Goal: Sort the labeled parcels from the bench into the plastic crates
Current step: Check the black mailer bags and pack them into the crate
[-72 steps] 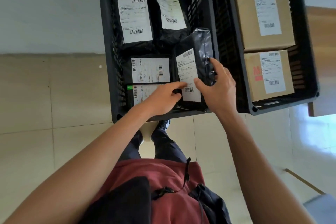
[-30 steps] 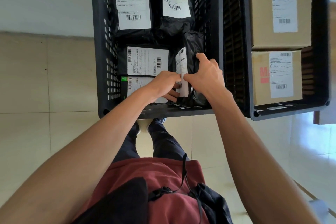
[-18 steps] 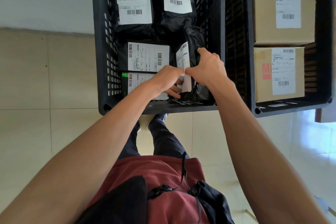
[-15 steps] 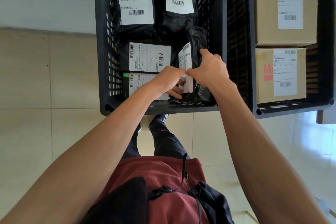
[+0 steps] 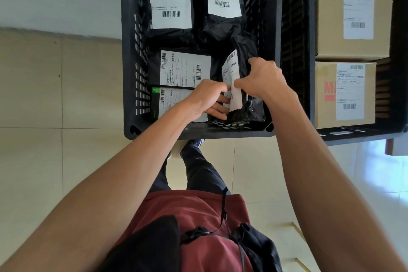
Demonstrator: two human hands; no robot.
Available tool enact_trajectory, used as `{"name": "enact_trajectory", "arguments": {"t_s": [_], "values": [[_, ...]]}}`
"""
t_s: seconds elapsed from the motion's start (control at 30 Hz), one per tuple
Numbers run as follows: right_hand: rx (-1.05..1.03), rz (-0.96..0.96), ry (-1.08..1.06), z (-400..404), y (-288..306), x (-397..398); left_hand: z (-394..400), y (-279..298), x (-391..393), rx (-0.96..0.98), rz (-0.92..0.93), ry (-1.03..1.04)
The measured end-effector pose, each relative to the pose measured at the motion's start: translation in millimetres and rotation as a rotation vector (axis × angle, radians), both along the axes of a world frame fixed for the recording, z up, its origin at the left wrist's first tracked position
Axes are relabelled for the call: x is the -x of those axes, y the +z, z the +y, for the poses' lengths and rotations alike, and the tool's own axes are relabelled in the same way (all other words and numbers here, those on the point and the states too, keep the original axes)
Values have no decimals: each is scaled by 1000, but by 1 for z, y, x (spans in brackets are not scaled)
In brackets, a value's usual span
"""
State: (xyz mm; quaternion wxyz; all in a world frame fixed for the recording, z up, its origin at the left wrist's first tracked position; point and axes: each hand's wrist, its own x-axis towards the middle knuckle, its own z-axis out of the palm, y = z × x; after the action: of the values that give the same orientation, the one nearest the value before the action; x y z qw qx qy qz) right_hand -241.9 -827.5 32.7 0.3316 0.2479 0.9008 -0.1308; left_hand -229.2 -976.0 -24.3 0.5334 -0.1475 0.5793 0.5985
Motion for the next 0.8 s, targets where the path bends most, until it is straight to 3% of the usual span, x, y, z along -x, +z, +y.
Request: {"name": "enact_trajectory", "arguments": {"t_s": [0.8], "values": [[126,145,-58,1,-62,-40,12,-26,-24,91,121,-71]]}}
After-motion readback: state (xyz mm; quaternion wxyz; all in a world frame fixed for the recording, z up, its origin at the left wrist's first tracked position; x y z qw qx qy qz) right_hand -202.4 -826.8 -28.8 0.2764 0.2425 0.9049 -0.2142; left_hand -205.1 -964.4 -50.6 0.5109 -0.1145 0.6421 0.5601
